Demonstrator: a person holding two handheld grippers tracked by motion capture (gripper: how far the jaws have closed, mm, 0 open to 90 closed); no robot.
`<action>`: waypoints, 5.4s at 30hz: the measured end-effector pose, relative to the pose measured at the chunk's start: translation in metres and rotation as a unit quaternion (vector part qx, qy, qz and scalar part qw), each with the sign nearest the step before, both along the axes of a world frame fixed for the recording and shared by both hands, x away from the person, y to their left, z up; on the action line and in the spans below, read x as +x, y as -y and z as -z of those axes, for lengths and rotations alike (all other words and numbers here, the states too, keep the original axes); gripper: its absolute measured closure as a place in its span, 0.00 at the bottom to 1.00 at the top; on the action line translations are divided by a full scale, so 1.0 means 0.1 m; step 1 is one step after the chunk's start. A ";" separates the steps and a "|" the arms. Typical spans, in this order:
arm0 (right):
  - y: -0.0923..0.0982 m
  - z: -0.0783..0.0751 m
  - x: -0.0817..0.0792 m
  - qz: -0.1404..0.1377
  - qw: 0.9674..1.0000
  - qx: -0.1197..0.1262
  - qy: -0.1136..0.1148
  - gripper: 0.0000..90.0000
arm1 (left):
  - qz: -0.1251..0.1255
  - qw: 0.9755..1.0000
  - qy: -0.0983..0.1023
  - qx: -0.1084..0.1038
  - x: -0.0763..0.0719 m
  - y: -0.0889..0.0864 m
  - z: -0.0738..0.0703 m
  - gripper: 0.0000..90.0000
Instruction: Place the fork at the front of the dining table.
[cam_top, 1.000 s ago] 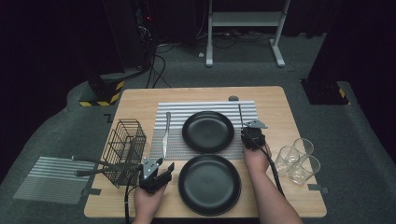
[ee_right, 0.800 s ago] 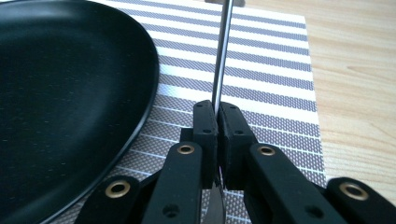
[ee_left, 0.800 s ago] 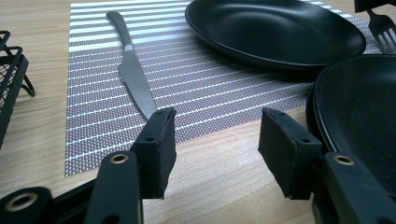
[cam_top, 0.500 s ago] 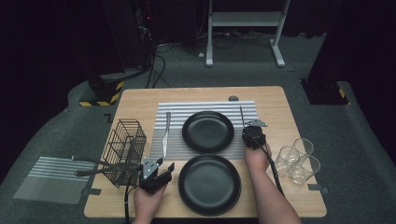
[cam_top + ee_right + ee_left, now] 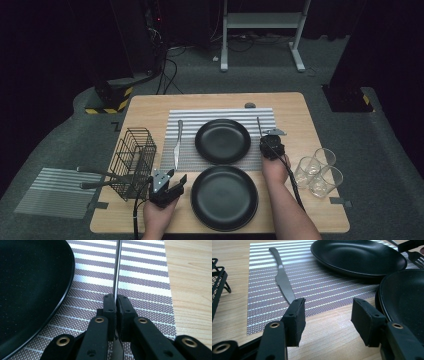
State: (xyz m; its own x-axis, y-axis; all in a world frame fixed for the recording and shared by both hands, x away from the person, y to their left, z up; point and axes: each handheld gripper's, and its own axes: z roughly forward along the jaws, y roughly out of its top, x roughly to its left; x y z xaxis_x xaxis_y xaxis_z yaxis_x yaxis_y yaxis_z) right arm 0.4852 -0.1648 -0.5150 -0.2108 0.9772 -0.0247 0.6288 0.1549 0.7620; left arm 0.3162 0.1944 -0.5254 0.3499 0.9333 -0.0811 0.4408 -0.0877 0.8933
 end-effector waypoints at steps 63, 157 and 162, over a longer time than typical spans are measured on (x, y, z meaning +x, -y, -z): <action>-0.05 -0.14 -0.19 -0.028 1.000 0.009 0.008 0.67 | 0.001 1.000 -0.005 0.010 0.01 0.01 0.00 0.49; -0.10 -0.12 -0.60 -0.064 0.998 -0.003 0.004 0.89 | 0.006 1.000 -0.008 0.013 0.01 0.02 0.00 0.49; -0.08 -0.13 -0.60 -0.060 0.998 -0.003 0.006 0.89 | 0.006 1.000 -0.008 0.013 0.02 0.01 0.00 0.49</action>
State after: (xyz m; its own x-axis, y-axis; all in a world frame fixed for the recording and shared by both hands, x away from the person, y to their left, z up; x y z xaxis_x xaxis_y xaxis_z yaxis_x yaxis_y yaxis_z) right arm 0.4255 -0.1570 -0.5021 -0.3269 0.9445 -0.0331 0.5955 0.2331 0.7688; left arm 0.3177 0.1930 -0.5250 0.3606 0.9306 -0.0630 0.4540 -0.1161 0.8834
